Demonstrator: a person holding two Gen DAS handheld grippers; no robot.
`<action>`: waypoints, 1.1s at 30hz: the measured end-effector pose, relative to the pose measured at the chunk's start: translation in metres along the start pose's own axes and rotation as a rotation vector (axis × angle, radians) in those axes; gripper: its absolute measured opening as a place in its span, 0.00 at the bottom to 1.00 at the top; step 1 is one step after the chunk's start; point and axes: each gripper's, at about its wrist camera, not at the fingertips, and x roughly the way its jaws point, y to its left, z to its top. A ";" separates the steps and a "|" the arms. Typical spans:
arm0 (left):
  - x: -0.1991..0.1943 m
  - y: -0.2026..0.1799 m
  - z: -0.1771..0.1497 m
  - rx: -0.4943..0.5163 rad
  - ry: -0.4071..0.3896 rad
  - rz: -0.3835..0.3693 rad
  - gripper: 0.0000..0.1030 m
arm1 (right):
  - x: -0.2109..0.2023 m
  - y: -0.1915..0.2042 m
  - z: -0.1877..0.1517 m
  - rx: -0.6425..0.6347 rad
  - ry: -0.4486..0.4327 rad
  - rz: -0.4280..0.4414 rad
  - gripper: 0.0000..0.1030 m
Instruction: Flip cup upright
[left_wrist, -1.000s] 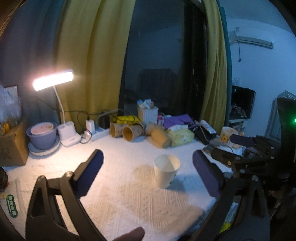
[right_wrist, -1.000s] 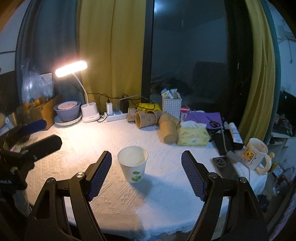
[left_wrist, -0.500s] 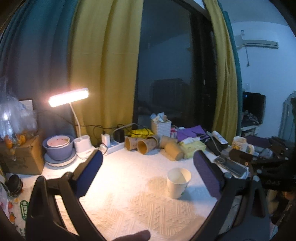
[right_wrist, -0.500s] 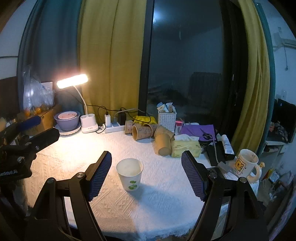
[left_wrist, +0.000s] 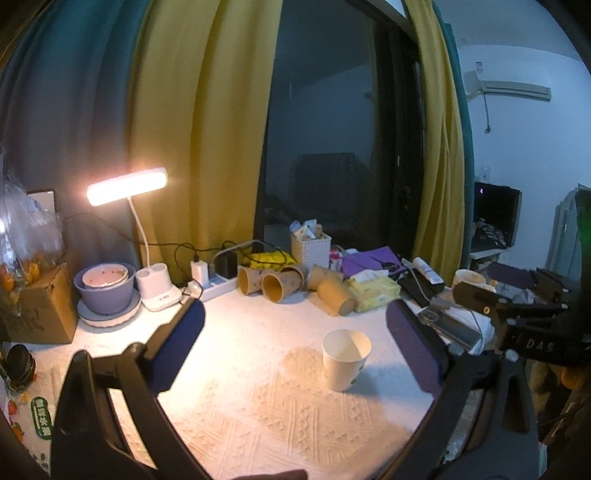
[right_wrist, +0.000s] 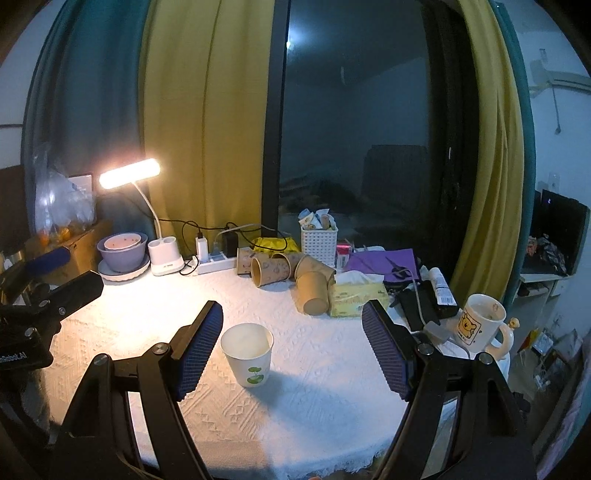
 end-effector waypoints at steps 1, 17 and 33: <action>0.001 0.000 0.000 -0.002 0.003 -0.001 0.97 | 0.001 0.000 0.000 0.000 0.001 0.001 0.78; 0.006 -0.002 -0.005 -0.005 0.031 -0.014 0.97 | 0.005 0.000 -0.003 0.004 0.019 0.003 0.78; 0.009 -0.006 -0.007 -0.006 0.041 -0.019 0.97 | 0.007 0.000 -0.004 0.003 0.022 0.004 0.78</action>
